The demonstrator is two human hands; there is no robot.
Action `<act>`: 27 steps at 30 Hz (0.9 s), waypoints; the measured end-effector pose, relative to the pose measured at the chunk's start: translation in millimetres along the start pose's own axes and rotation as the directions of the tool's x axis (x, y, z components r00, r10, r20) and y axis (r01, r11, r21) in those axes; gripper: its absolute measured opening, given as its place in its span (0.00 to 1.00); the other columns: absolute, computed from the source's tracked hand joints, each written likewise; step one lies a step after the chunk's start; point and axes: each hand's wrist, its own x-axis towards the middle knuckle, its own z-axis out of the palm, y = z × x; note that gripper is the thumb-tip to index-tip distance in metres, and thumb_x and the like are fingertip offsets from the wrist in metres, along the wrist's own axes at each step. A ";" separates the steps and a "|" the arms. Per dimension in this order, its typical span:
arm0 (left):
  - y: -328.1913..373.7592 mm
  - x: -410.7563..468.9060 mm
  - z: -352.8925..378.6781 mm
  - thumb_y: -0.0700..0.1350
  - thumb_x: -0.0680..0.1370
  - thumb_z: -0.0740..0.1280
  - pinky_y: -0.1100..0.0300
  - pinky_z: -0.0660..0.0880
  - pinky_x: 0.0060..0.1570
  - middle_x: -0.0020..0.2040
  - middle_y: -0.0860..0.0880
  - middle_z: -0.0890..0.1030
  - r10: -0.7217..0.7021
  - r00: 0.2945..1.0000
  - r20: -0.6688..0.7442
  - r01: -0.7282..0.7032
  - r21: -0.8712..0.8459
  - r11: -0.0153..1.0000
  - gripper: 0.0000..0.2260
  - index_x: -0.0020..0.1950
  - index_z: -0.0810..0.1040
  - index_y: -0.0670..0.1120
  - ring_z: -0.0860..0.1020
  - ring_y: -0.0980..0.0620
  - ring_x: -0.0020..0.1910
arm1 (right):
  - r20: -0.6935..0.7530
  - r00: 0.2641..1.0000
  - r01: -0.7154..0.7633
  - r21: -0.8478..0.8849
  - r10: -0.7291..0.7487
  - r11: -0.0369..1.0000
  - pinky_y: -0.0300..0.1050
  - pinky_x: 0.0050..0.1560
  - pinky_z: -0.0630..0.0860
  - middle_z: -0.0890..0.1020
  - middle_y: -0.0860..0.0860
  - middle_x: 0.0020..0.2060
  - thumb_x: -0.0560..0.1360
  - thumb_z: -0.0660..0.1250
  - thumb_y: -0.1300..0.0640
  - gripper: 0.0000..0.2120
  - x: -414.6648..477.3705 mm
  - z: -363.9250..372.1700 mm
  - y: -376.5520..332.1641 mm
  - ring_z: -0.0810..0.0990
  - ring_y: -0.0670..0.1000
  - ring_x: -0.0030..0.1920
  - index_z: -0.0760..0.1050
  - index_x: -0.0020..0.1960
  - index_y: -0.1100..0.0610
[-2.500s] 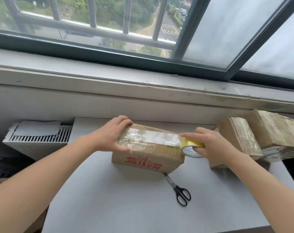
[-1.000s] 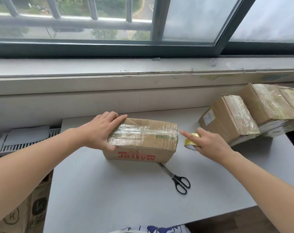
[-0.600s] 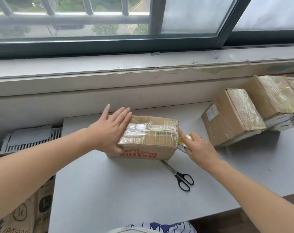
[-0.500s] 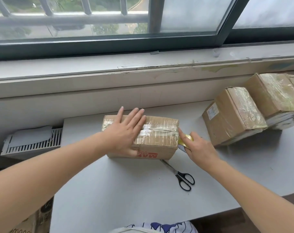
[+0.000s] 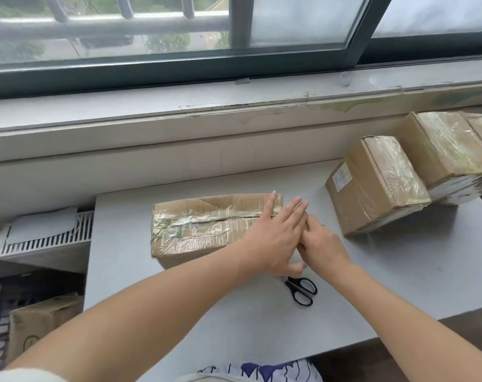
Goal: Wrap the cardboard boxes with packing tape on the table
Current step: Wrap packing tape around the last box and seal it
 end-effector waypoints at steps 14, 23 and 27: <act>-77.7 -46.7 11.9 0.82 0.63 0.59 0.42 0.50 0.78 0.74 0.47 0.64 -0.228 0.972 -0.049 0.223 -0.096 0.970 0.60 0.84 0.50 0.46 0.62 0.43 0.75 | 0.148 0.986 0.073 0.059 -0.081 0.996 0.48 0.27 0.68 0.64 0.50 0.44 0.76 0.69 0.62 0.50 -6.4 1.1 5.3 0.67 0.54 0.32 0.40 0.81 0.33; -77.4 -43.2 11.1 0.80 0.62 0.61 0.39 0.52 0.76 0.77 0.46 0.58 -0.187 0.982 0.022 0.187 -0.015 0.982 0.63 0.83 0.42 0.45 0.59 0.43 0.76 | 0.110 0.992 0.046 0.142 -0.062 0.989 0.49 0.25 0.72 0.66 0.50 0.44 0.75 0.68 0.68 0.50 -21.8 4.4 1.8 0.67 0.54 0.31 0.48 0.80 0.31; -68.6 -36.7 -2.1 0.74 0.62 0.68 0.30 0.59 0.69 0.69 0.47 0.64 -0.193 0.980 0.053 0.193 -0.005 0.981 0.57 0.79 0.52 0.43 0.65 0.43 0.68 | 0.129 0.989 0.053 0.157 -0.074 0.986 0.49 0.27 0.71 0.65 0.49 0.44 0.74 0.65 0.69 0.49 -18.3 7.2 4.7 0.67 0.54 0.32 0.48 0.79 0.29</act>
